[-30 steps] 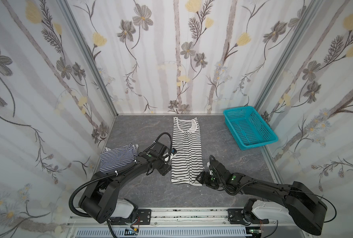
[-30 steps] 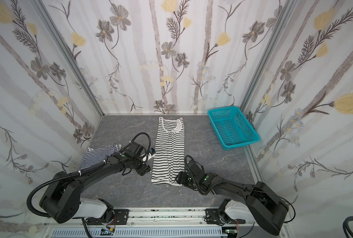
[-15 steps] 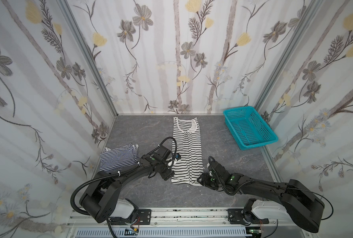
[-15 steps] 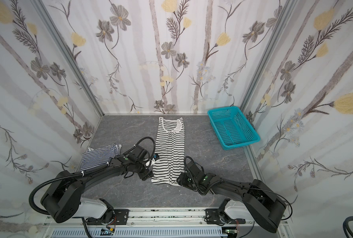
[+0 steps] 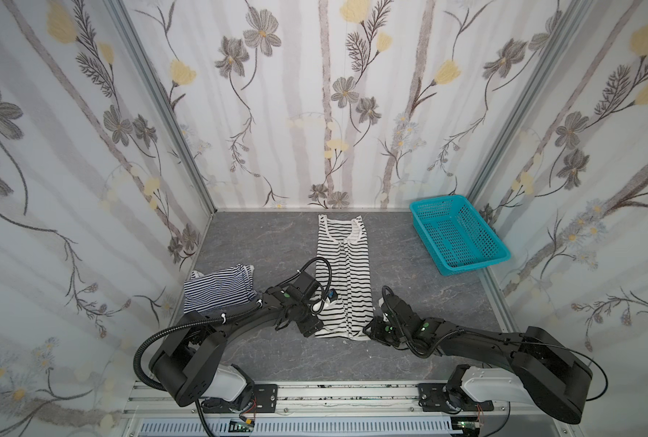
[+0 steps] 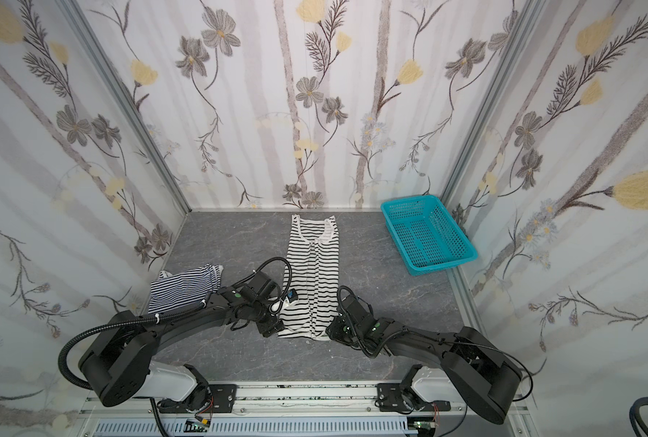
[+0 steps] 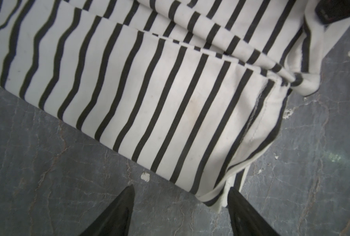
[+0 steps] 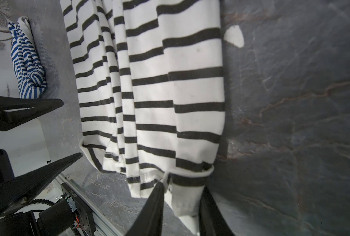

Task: Fold and stack tank tops
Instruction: Fold the tank top at the center of the table.

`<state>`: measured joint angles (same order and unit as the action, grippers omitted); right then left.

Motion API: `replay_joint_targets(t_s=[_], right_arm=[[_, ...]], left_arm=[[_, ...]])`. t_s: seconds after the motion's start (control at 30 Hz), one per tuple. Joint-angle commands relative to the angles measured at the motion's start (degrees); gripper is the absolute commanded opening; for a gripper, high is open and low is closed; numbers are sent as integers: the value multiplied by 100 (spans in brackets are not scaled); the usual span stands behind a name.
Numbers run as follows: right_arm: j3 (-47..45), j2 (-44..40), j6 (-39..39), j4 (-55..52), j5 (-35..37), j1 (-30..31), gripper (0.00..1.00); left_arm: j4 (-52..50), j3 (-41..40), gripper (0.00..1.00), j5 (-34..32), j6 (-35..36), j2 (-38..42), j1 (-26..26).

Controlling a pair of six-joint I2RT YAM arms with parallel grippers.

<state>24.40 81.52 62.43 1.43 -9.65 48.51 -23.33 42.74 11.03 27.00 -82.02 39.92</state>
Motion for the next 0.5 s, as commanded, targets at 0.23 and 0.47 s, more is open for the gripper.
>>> replay_joint_targets(t_s=[0.23, 0.47], right_arm=[[275, -108, -170, -116, 128, 5, 5], [283, -110, -153, -120, 148, 8, 1]], left_arm=[[57, 68, 74, -133, 106, -133, 187], [50, -28, 74, -208, 196, -103, 475]])
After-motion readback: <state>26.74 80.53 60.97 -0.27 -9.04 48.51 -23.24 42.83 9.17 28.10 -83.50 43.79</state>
